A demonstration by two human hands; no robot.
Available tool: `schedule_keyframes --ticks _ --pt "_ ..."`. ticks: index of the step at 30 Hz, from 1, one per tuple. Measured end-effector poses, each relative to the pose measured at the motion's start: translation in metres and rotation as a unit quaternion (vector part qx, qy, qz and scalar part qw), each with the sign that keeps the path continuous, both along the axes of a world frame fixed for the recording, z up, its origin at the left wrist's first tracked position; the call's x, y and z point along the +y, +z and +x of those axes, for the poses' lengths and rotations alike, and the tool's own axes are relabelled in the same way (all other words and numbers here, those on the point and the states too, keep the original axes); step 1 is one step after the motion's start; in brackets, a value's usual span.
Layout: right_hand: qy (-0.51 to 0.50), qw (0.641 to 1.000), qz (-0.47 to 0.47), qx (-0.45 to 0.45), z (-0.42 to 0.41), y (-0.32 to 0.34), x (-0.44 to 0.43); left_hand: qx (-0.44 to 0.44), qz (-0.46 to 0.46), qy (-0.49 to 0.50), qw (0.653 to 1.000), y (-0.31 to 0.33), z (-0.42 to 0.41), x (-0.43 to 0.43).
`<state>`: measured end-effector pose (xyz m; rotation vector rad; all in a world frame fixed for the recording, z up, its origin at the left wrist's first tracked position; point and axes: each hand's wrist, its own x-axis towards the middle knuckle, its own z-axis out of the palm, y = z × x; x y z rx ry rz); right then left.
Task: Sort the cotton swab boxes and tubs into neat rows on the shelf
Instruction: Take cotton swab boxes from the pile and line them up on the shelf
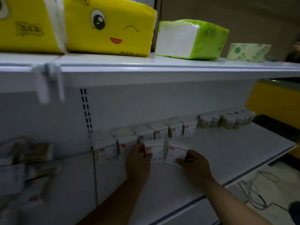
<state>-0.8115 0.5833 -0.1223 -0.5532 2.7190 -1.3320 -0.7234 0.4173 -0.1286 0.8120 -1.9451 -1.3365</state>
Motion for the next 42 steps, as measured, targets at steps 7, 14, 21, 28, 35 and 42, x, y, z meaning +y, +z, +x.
schedule_keyframes --ticks 7,14,21,28,35,42 --pt "0.120 0.991 0.051 0.036 -0.066 -0.001 -0.026 -0.006 -0.002 0.150 0.989 -0.004 -0.029 0.015" --pt "0.128 0.985 0.018 0.116 -0.090 -0.013 -0.054 -0.006 -0.115 0.201 0.973 -0.007 -0.034 0.029" --pt "0.212 0.946 -0.010 0.247 -0.094 -0.026 -0.052 -0.078 -0.184 0.143 0.969 -0.019 -0.044 0.026" --pt "0.249 0.933 -0.006 0.258 -0.093 -0.024 -0.051 -0.100 -0.194 0.111 0.970 -0.022 -0.047 0.022" --pt "0.242 0.926 0.019 0.290 -0.087 -0.014 -0.046 -0.128 -0.191 0.101 0.968 -0.018 -0.046 0.024" --pt "0.246 0.904 0.203 0.286 -0.060 -0.006 -0.014 -0.185 -0.229 0.011 0.956 0.024 0.026 0.034"
